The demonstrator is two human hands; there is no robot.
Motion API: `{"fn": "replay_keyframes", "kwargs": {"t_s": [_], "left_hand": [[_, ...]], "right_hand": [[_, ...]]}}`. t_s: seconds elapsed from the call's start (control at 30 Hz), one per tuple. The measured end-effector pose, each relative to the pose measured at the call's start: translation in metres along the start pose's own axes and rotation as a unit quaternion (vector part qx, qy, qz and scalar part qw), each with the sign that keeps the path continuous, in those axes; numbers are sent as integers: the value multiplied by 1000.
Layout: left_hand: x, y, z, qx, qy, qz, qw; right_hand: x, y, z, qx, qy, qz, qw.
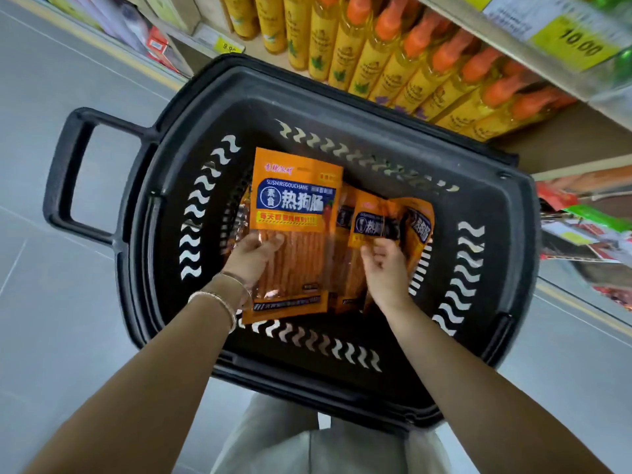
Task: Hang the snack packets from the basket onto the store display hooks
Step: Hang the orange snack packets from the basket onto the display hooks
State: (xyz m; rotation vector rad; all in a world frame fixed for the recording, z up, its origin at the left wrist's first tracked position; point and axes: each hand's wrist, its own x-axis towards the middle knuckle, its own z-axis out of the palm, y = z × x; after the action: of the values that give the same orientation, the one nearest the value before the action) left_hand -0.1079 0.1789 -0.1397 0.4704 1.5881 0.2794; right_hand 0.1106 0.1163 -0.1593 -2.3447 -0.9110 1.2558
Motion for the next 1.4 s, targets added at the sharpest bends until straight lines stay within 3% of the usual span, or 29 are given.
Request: {"fn": "replay_keyframes", "kwargs": {"t_s": [0.1, 0.27, 0.4, 0.6, 0.7, 0.77, 0.83, 0.93, 1.1, 1.2, 1.33, 1.4], "left_hand": [[1, -4, -4, 26, 36, -6, 999], [1, -8, -6, 19, 64, 5, 998], [-1, -8, -5, 22, 56, 27, 998], [-3, -8, -1, 28, 68, 22, 997], [-3, -7, -5, 26, 105, 34, 994], [-3, -7, -7, 34, 123, 42, 991], [-3, -6, -7, 40, 133, 46, 989], [-1, -8, -6, 45, 133, 42, 989], [6, -11, -2, 68, 131, 39, 988], [9, -12, -3, 76, 127, 43, 988], [8, -11, -3, 59, 125, 50, 989], [6, -7, -3, 45, 137, 60, 988]], "right_hand": [[16, 19, 2, -107, 71, 19, 992], [38, 35, 13, -246, 3, 42, 968], [46, 35, 2, -158, -36, 71, 984], [12, 10, 10, -10, -98, 11, 995], [-9, 5, 36, -30, -179, -33, 983], [-15, 8, 48, -81, -165, -73, 980], [-14, 12, 50, -103, -80, -100, 986], [4, 26, 38, -75, -2, -49, 996], [41, 56, 30, -151, -29, 80, 985], [47, 63, 39, -130, -80, 169, 974], [37, 58, 58, -105, -113, 139, 978], [30, 46, 66, -141, -85, 93, 982]]}}
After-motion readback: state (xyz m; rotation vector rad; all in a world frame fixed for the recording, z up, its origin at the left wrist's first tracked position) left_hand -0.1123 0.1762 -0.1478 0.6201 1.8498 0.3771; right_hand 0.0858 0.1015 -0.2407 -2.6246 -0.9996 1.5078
